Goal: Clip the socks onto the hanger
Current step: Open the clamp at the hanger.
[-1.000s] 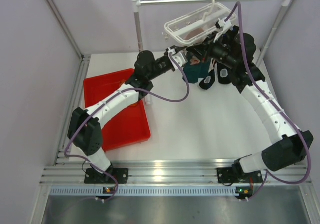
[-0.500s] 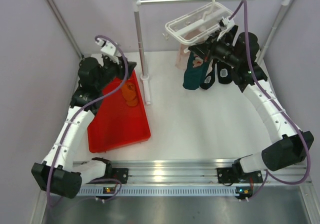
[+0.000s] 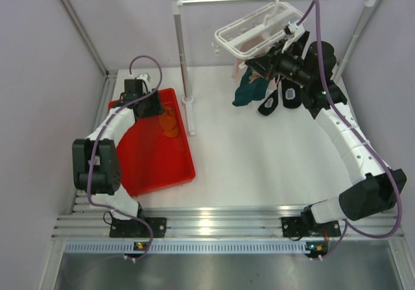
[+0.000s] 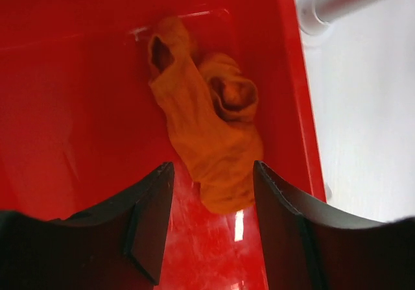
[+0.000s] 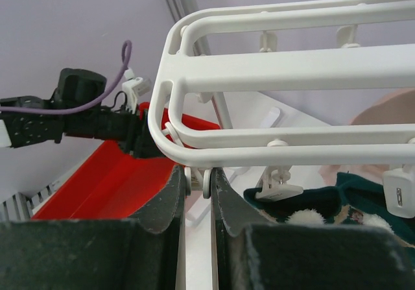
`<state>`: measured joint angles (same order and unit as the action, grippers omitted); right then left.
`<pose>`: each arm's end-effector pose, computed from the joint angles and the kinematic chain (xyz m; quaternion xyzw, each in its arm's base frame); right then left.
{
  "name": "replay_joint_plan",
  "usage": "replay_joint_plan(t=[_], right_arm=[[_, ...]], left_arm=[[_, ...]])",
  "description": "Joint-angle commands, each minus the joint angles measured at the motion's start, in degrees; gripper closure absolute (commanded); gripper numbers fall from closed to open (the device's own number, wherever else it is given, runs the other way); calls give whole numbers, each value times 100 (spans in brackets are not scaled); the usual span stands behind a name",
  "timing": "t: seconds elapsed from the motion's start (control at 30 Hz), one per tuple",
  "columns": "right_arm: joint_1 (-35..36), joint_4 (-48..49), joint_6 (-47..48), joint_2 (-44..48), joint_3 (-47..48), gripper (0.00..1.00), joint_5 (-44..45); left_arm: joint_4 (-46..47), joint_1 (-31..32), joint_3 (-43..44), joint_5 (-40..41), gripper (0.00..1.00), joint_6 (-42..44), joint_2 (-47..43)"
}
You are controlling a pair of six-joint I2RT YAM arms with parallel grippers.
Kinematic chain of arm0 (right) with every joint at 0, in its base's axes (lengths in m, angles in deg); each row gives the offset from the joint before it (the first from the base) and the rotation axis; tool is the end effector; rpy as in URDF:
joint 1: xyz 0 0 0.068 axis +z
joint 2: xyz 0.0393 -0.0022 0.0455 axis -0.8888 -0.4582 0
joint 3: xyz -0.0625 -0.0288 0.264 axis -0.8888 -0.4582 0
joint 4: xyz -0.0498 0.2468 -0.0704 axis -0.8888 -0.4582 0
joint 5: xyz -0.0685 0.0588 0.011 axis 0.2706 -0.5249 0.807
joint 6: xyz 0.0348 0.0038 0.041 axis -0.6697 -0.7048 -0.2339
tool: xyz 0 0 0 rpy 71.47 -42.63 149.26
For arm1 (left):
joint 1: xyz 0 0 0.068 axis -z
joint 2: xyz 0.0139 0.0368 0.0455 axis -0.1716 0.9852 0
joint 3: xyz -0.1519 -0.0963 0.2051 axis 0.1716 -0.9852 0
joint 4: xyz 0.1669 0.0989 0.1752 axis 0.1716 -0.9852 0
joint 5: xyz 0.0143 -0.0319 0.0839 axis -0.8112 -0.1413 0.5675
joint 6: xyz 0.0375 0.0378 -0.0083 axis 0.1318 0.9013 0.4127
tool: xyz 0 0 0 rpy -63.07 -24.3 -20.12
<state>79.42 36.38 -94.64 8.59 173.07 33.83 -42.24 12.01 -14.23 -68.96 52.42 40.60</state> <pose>0.3023 0.1109 0.4548 -0.2135 0.6640 0.3767 0.6096 0.3561 -0.0188 0.2575 -0.0538 0.9084 -0.1250 0.3953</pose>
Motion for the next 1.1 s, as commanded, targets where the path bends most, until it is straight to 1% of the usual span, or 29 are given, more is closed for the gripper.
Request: replay_joint_plan(t=[0.0,0.07,0.1,0.27,0.37,0.5,0.53,0.77,0.9,0.97,1.07], right_arm=[[-87,-2,136,-81,312,100,76],[-78,-29,162,-142,364,100,76],[-78,-37,154,-169,382,100,85],[-69,-46,145,-292,479,100,85],[-78,-64,162,-327,523,100,93],[-104,-90,206,-319,558,100,93],[-104,-99,215,-310,549,100,85],[-122,-55,215,-257,453,100,50],[-122,-37,206,-266,435,100,50],[-122,-55,250,-257,435,100,50],[-122,-72,268,-274,452,100,59]], left_arm=[[423,-11,707,490,43,-381,602],[362,-20,928,787,43,-486,912],[379,-37,1111,781,43,-530,1200],[467,-64,1613,631,45,-724,1818],[221,-72,1938,780,47,-768,2169],[-52,-169,1905,764,49,-830,2161],[-78,-326,1869,763,49,-830,2126],[-131,-389,1325,500,46,-654,1853],[-192,-380,1429,131,44,-750,2020],[-79,-380,1386,-28,44,-812,2029],[-61,-380,1351,-81,46,-908,2064]])
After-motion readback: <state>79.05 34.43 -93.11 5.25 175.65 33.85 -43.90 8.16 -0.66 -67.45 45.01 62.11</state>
